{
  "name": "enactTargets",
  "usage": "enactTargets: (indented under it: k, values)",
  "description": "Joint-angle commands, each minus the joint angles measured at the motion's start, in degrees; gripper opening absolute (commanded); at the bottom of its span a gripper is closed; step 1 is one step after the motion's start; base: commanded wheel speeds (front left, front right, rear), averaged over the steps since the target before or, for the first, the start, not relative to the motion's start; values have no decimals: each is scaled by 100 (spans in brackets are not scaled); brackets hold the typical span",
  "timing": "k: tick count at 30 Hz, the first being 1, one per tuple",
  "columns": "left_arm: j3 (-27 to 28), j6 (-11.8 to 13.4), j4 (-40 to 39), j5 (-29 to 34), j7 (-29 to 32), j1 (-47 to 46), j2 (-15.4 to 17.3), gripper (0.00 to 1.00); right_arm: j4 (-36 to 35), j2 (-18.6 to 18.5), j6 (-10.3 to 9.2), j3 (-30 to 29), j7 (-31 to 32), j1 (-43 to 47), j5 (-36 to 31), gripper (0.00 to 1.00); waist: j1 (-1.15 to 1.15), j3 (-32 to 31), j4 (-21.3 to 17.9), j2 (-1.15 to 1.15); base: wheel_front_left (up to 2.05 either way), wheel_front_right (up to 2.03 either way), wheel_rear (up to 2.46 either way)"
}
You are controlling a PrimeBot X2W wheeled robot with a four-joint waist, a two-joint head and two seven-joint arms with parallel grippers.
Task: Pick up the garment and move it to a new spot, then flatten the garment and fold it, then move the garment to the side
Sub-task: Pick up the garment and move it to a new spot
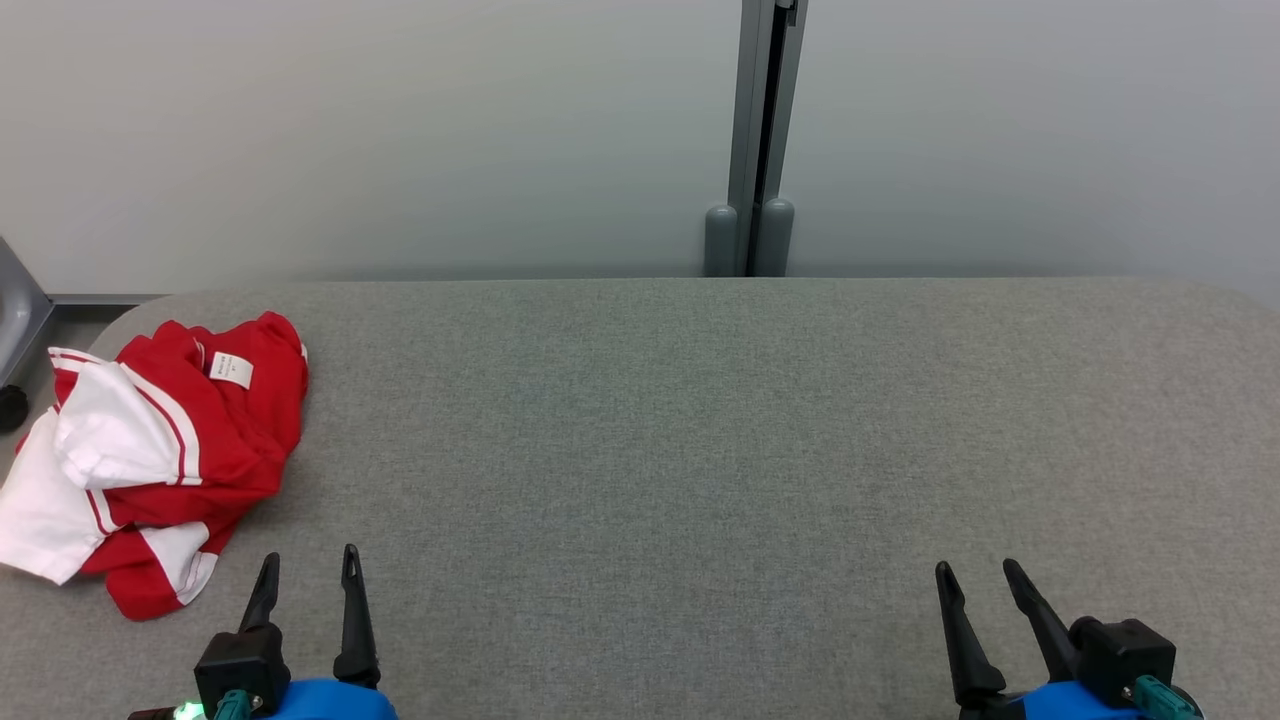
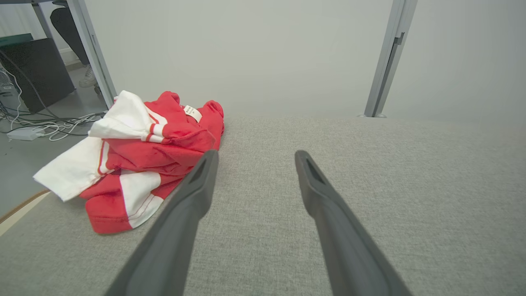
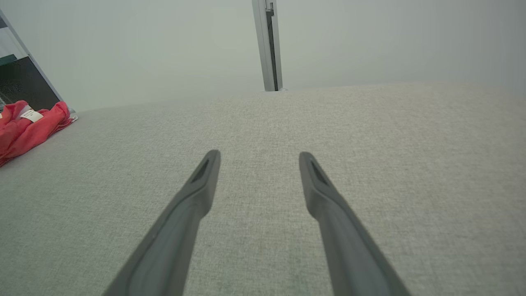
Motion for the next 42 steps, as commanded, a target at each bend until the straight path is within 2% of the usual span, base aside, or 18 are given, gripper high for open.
enactTargets:
  k: [1,10,32,42]
  values:
    - [-26,14,-11,-35,-18,-44,8,100,-1,-40,3,2,-34,-38,11,100,0,-1,5,0,0,0,0]
    - [29,-36,-87,-12,-17,-67,16,100,-42,-37,3,-1,-31,36,-31,100,0,-1,276,0,0,0,0]
    - [306,30,-221,49,-17,83,124,100,-93,-38,3,-2,-29,118,12,100,0,-18,2128,0,0,0,0]
    - [362,60,-259,45,-17,141,115,100,-116,-39,3,6,-29,135,-7,100,0,-27,2528,0,0,0,0]
